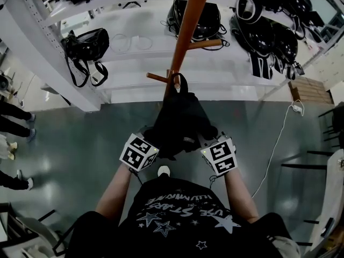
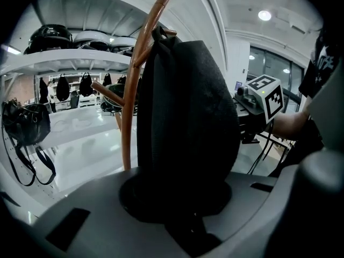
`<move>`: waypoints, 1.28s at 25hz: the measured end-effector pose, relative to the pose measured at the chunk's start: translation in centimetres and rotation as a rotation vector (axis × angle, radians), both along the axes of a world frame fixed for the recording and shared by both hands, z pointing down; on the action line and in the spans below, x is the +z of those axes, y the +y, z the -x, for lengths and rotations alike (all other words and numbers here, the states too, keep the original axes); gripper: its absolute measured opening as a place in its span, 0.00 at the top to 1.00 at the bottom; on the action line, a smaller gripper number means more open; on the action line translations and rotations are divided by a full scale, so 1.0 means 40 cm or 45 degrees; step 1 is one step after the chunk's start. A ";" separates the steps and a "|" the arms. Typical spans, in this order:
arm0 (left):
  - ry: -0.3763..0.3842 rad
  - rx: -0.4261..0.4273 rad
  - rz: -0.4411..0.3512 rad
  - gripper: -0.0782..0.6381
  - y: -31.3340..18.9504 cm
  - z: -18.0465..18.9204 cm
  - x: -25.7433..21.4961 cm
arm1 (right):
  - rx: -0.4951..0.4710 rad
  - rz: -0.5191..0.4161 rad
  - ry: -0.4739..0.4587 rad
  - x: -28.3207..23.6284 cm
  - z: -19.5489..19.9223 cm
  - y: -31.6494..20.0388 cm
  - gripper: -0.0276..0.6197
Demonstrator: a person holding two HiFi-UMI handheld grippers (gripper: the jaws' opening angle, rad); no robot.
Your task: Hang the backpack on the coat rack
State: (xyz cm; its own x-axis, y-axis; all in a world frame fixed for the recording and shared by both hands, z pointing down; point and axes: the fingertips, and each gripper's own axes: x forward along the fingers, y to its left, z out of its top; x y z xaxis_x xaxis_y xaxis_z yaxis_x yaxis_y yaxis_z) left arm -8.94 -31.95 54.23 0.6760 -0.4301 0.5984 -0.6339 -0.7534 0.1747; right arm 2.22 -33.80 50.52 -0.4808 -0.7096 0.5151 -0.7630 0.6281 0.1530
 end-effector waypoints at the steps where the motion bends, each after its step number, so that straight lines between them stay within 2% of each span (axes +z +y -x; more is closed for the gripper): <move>1: -0.003 0.004 0.001 0.75 -0.003 -0.001 0.001 | 0.004 0.002 0.000 0.003 -0.002 -0.003 0.88; 25: -0.102 0.016 0.127 0.75 -0.127 0.048 0.136 | 0.024 0.184 -0.001 0.162 0.037 -0.126 0.87; 32: -0.141 -0.017 0.125 0.74 -0.160 0.068 0.165 | 0.067 0.209 -0.010 0.198 0.050 -0.164 0.86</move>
